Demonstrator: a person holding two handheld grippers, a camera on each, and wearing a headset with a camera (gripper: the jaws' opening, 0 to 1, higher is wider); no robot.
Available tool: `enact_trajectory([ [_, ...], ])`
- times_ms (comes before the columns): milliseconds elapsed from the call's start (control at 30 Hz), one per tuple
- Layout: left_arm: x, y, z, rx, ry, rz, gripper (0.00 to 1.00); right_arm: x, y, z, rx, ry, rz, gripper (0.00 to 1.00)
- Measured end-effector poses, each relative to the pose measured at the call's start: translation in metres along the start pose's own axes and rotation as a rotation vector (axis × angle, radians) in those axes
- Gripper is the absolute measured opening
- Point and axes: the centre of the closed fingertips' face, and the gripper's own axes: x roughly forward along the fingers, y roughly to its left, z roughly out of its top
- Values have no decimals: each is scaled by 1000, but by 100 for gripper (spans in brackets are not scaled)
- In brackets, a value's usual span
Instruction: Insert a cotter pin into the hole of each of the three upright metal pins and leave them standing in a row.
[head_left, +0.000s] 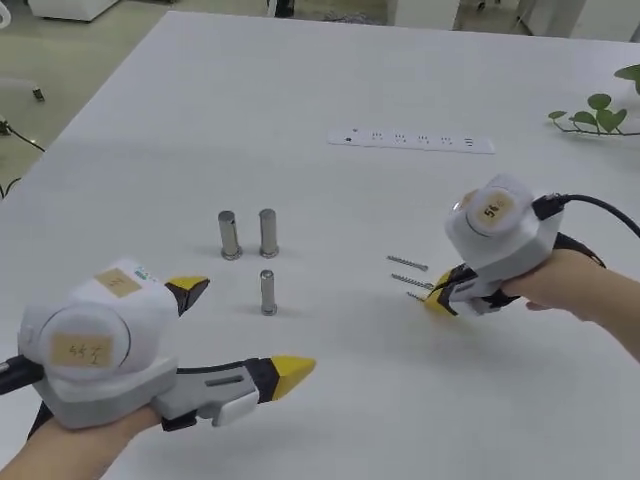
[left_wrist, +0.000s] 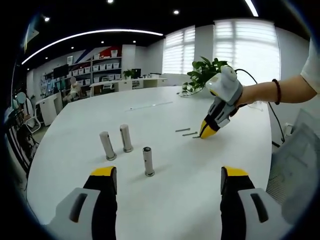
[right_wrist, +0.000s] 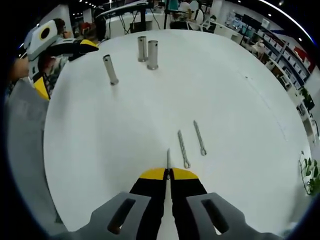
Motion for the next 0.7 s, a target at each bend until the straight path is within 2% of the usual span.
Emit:
enact_trajectory([
  [367,-1,-2,4,6,-5,-12,83,-2,-3,2,-19,-22,-29,2],
  [700,-2,-3,9,15,-7,-25,78,-10,-5,3,-33,-48,-64,1],
])
